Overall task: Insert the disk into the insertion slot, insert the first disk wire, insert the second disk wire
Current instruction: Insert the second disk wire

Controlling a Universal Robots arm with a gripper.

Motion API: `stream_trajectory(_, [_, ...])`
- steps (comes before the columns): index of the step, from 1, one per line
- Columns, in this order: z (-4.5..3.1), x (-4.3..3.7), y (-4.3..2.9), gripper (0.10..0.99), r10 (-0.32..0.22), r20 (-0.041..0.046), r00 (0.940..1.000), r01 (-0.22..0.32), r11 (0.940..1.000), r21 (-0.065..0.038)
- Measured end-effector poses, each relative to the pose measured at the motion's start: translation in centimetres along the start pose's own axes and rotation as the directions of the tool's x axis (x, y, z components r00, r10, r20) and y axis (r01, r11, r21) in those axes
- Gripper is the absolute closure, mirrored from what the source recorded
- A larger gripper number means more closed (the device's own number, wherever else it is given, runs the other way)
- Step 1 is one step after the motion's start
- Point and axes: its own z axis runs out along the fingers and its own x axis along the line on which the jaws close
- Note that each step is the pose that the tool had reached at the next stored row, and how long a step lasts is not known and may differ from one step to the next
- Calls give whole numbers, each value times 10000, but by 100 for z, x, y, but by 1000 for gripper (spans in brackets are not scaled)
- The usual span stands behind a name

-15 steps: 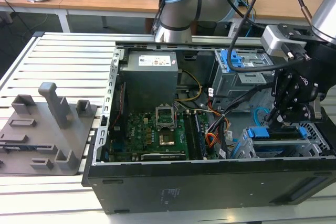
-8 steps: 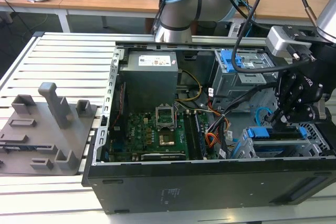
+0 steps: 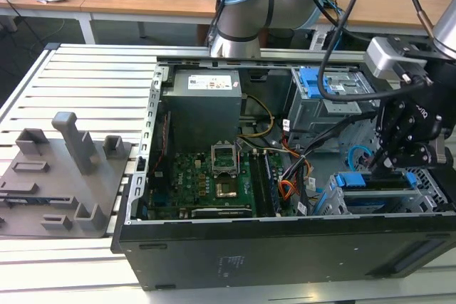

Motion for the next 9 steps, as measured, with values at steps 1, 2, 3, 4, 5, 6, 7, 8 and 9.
stream_trajectory(1, [2,7,-1,922,0,0,10000,0,10000,0])
stream_trajectory(2, [4,15,-2,922,-1,0,10000,1,10000,0])
stream_trajectory(3, [7,25,-4,922,-1,2,10000,1,10000,0])
stream_trajectory(4, [8,38,-5,922,-1,0,10000,1,10000,0])
stream_trajectory(5, [13,43,-5,922,0,2,10000,0,10000,0])
stream_trajectory(6, [18,46,-6,922,0,1,10000,0,10000,0])
stream_trajectory(7, [28,48,-6,922,0,-1,10000,0,10000,0])
stream_trajectory(8, [37,49,-7,922,0,-5,10000,0,10000,0])
stream_trajectory(9, [41,50,-7,922,0,-5,10000,0,10000,0])
